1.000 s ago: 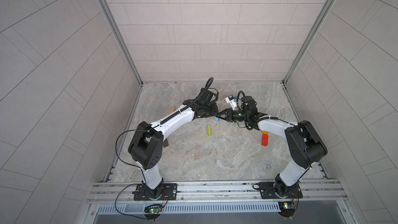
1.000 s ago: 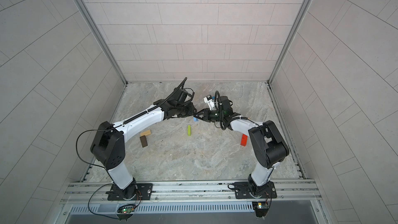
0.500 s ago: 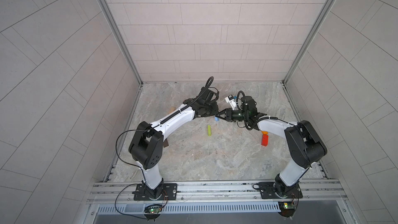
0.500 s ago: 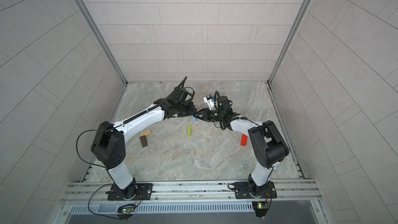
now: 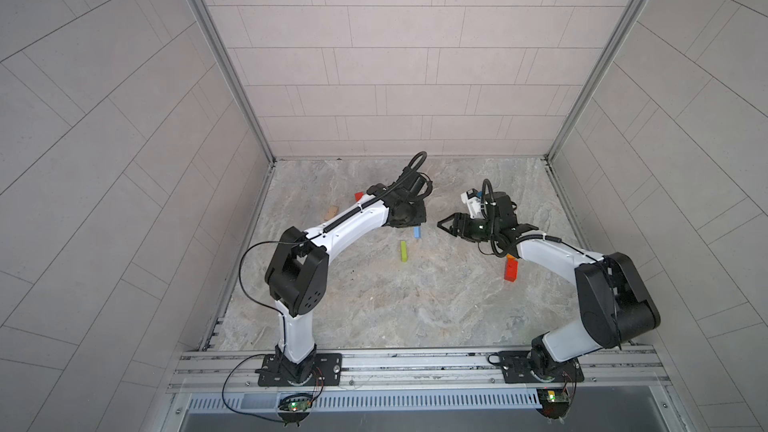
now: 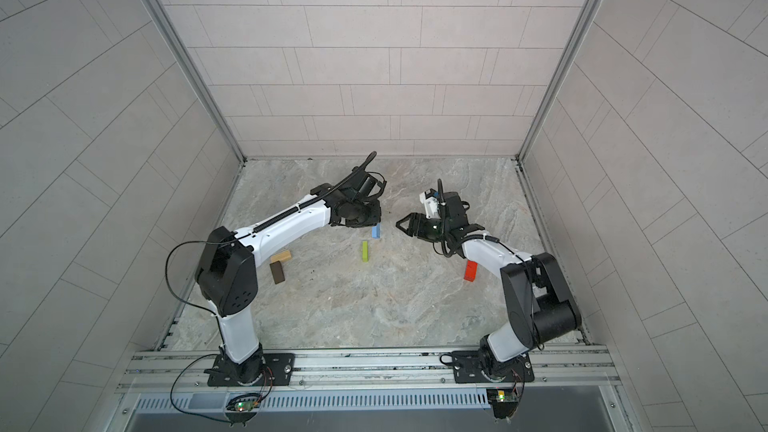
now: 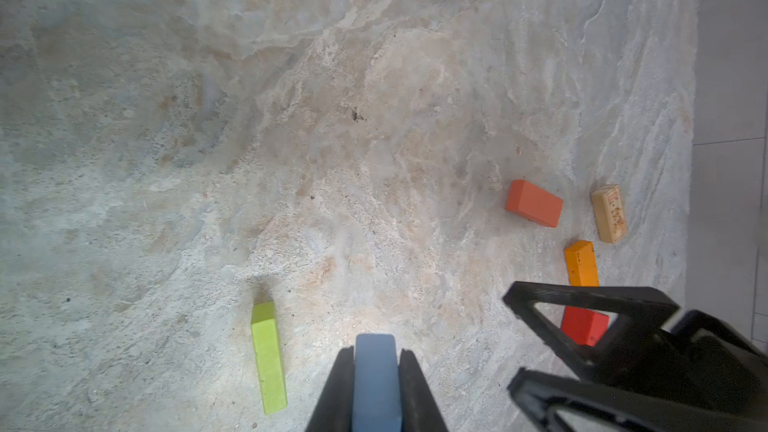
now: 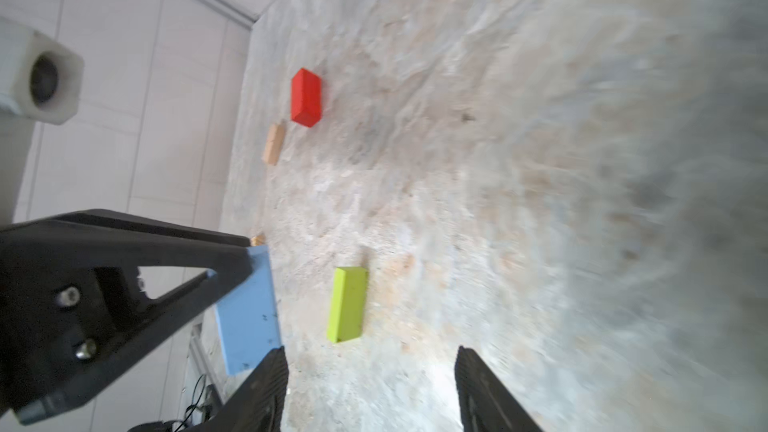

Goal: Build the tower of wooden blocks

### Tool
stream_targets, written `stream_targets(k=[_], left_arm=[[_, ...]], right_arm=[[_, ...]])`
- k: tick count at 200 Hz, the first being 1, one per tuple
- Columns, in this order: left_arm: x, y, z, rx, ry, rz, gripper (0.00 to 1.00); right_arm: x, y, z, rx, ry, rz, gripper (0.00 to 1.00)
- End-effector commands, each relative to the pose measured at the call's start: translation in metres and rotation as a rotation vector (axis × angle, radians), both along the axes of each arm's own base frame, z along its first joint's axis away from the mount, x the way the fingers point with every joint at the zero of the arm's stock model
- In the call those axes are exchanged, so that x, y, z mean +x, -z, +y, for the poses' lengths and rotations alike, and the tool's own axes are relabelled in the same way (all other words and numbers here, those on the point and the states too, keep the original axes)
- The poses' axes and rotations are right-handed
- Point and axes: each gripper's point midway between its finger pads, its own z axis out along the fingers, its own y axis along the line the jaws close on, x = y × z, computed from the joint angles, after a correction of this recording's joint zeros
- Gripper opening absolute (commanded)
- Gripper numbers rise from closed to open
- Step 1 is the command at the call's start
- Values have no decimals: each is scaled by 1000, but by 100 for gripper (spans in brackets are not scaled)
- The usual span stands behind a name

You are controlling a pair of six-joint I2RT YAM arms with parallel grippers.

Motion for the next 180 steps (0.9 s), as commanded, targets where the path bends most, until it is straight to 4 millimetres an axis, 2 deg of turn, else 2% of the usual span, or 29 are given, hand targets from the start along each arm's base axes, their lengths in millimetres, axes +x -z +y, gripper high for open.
stream_targets(k=[1, 26, 69, 123, 180], left_arm=[[0, 11, 2, 66, -19, 19, 4], [0, 27, -2, 105, -21, 42, 4], [-1, 53, -9, 150, -38, 95, 3], [-8, 83, -2, 239, -62, 153, 0], [-9, 94, 0, 262, -76, 175, 0]], right_arm=[[-7, 12, -37, -116, 136, 4, 65], [-14, 11, -59, -171, 222, -17, 65], [-19, 10, -75, -211, 298, -38, 64], [-20, 11, -78, -217, 313, -36, 64], [-20, 8, -75, -199, 310, -39, 65]])
